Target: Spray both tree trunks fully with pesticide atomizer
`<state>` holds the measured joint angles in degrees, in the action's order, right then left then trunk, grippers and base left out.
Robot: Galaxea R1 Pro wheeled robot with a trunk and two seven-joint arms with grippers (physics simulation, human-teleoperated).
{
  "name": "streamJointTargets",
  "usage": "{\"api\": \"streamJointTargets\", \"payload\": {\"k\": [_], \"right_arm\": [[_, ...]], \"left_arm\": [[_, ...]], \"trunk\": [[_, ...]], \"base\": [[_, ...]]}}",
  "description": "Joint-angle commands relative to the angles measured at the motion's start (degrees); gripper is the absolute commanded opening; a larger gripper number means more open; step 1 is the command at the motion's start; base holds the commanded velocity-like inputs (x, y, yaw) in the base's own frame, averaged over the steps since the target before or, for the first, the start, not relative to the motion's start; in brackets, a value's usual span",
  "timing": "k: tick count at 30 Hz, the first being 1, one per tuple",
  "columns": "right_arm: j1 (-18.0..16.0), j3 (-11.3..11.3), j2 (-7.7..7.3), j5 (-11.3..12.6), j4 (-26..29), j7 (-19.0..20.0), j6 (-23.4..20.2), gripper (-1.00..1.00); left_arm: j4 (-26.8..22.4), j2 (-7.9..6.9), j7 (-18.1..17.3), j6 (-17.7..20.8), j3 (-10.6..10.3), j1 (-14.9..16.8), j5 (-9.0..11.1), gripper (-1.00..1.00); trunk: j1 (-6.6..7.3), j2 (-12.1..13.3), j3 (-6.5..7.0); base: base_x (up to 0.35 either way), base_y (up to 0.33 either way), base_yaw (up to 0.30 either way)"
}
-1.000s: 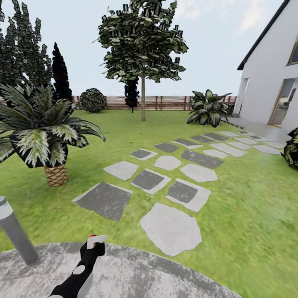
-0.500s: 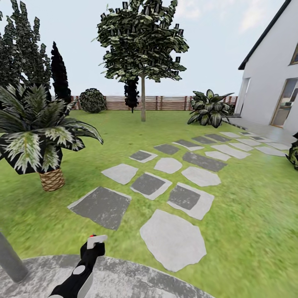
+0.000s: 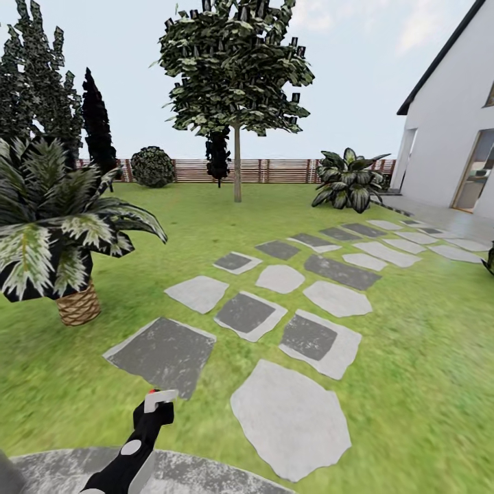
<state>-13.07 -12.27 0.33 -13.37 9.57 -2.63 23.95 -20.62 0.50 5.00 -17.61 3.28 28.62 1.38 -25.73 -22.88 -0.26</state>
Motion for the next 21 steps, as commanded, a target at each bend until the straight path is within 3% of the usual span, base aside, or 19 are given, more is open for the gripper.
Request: {"api": "streamJointTargets", "payload": {"k": [1, 21], "right_arm": [[-0.02, -0.3, 0.03, -0.6, -0.06, -0.27, 0.15, 1.0], [-0.02, -0.3, 0.03, -0.6, -0.04, -0.27, 0.14, 1.0]], "left_arm": [[0.05, 0.04, -0.08, -0.21, 0.23, 0.03, 0.12, -1.0], [0.05, 0.05, -0.08, -0.16, 0.23, 0.03, 0.12, -1.0]], "trunk": [[-0.05, -0.04, -0.03], [-0.05, -0.04, -0.03]], "base": [[0.35, 0.0, 0.0], [0.35, 0.0, 0.0]]}}
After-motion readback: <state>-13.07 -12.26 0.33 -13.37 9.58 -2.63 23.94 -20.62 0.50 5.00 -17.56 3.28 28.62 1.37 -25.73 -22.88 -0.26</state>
